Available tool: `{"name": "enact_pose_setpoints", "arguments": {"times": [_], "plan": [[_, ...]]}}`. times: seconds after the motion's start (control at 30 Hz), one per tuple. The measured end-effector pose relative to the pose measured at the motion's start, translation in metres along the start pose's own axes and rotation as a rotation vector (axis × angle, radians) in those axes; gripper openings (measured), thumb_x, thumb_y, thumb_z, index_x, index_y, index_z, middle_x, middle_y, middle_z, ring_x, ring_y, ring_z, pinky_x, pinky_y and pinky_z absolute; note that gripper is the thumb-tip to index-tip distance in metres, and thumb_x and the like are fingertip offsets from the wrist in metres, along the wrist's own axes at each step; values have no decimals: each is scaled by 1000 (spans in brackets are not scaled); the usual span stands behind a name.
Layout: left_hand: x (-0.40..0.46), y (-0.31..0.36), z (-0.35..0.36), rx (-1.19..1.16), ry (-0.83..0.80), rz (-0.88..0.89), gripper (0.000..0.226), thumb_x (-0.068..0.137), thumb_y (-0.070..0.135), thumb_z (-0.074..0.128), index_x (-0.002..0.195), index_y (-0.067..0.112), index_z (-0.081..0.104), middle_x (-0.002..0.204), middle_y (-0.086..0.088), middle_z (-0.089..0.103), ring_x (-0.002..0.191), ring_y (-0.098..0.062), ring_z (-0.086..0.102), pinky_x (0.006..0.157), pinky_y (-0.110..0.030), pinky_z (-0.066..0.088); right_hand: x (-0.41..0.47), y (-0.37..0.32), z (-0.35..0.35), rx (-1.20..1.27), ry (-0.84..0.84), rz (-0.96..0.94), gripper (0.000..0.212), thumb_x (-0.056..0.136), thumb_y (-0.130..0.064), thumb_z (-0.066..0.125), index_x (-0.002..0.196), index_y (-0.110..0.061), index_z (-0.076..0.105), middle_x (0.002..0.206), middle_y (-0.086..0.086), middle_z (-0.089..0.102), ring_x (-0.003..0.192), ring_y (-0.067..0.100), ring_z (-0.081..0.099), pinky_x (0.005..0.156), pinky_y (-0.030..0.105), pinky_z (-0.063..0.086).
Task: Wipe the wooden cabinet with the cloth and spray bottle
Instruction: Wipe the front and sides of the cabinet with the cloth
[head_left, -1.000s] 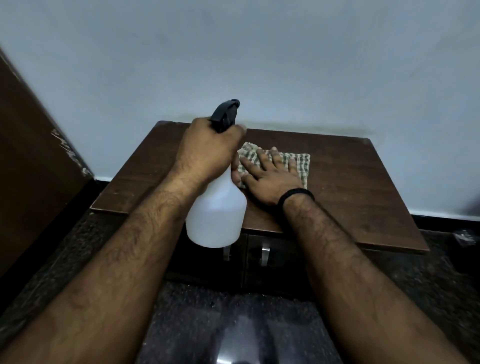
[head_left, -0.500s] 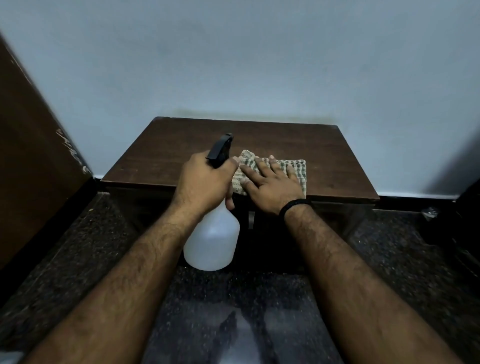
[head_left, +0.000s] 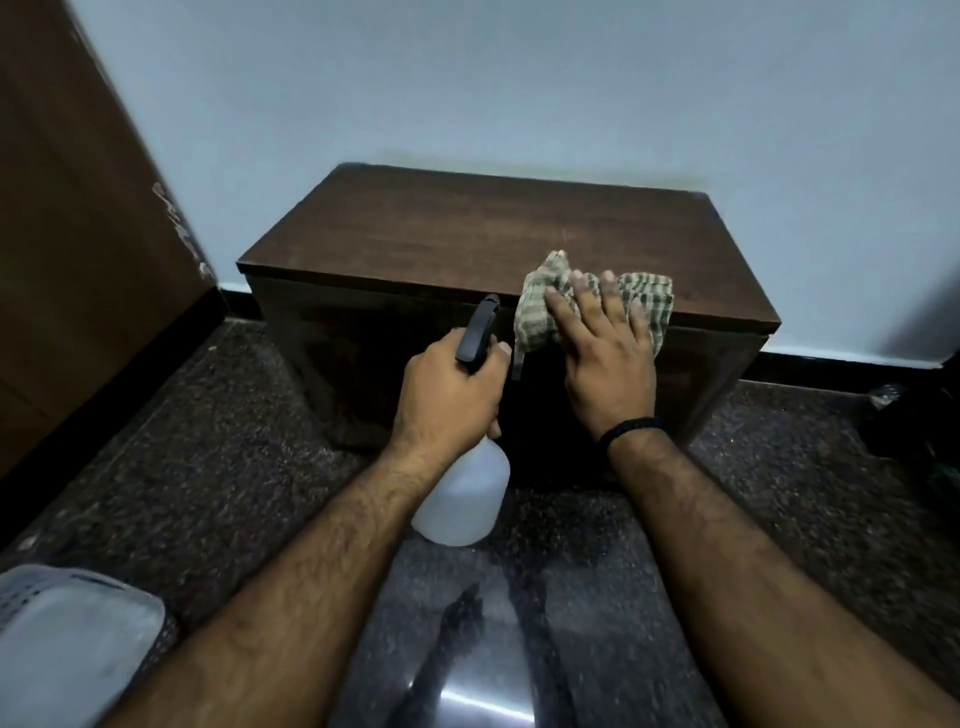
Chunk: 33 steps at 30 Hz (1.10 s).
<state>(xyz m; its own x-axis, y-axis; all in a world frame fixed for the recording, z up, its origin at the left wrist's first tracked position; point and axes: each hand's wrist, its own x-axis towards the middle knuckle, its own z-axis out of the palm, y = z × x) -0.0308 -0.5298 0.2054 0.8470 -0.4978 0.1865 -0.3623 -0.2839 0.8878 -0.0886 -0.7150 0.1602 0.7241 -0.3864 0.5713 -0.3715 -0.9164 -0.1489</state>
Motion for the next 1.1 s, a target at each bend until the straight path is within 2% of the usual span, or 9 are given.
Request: {"name": "enact_pose_setpoints", "arguments": {"times": [0.13, 0.3, 0.43, 0.6, 0.73, 0.83, 0.97, 1.1], "plan": [[-18, -26, 12, -24, 51, -1, 19, 103, 30, 63, 91, 16, 68, 56, -8, 69, 41, -20, 68, 50, -35, 59, -3, 4, 11, 19, 71, -24, 55, 104, -19, 49, 155, -33, 37, 166, -3, 26, 156, 26, 12, 124, 47, 7], [-30, -50, 27, -38, 97, -2, 17, 104, 29, 64, 91, 19, 69, 54, -5, 66, 42, -18, 67, 49, -32, 57, -8, 9, 24, 61, 159, -68, 56, 103, -18, 52, 156, -29, 38, 166, -1, 24, 155, 28, 10, 124, 52, 7], [-32, -59, 36, -25, 79, -21, 23, 103, 31, 65, 81, 25, 64, 56, -6, 66, 53, -29, 70, 59, -50, 60, -14, 11, 34, 107, 207, -83, 63, 97, -8, 56, 155, -27, 39, 166, -1, 22, 155, 27, 9, 124, 52, 6], [-29, -70, 42, 3, 91, -14, 31, 103, 28, 65, 73, 27, 59, 55, -8, 64, 52, -30, 68, 58, -52, 57, -30, 21, 48, 140, 222, -72, 75, 89, 5, 59, 155, -23, 39, 165, 1, 21, 155, 27, 9, 123, 56, 11], [-27, -82, 42, -5, 120, -20, 24, 104, 28, 63, 83, 17, 66, 55, -12, 66, 51, -30, 68, 57, -51, 57, -38, 30, 56, 139, 235, -72, 76, 86, 10, 61, 154, -19, 40, 164, 5, 22, 154, 31, 12, 123, 57, 12], [-31, -89, 38, -37, 146, -24, 16, 103, 27, 64, 88, 22, 69, 54, -11, 67, 46, -22, 68, 55, -45, 58, -40, 27, 59, 162, 233, -57, 74, 88, 10, 60, 153, -18, 40, 163, 4, 21, 153, 29, 9, 123, 56, 10], [-32, -96, 29, -34, 176, -7, 21, 103, 24, 65, 83, 19, 67, 54, -13, 64, 49, -32, 67, 52, -53, 55, -35, 10, 64, 184, 216, -66, 69, 92, 6, 60, 153, -19, 40, 163, 3, 19, 153, 29, 8, 123, 57, 9], [-28, -99, 11, -43, 212, 12, 17, 104, 24, 65, 88, 20, 68, 55, -13, 65, 50, -33, 67, 54, -53, 55, -28, -11, 72, 208, 225, -80, 71, 90, 6, 61, 153, -19, 40, 163, 2, 19, 153, 30, 9, 123, 56, 6]]}}
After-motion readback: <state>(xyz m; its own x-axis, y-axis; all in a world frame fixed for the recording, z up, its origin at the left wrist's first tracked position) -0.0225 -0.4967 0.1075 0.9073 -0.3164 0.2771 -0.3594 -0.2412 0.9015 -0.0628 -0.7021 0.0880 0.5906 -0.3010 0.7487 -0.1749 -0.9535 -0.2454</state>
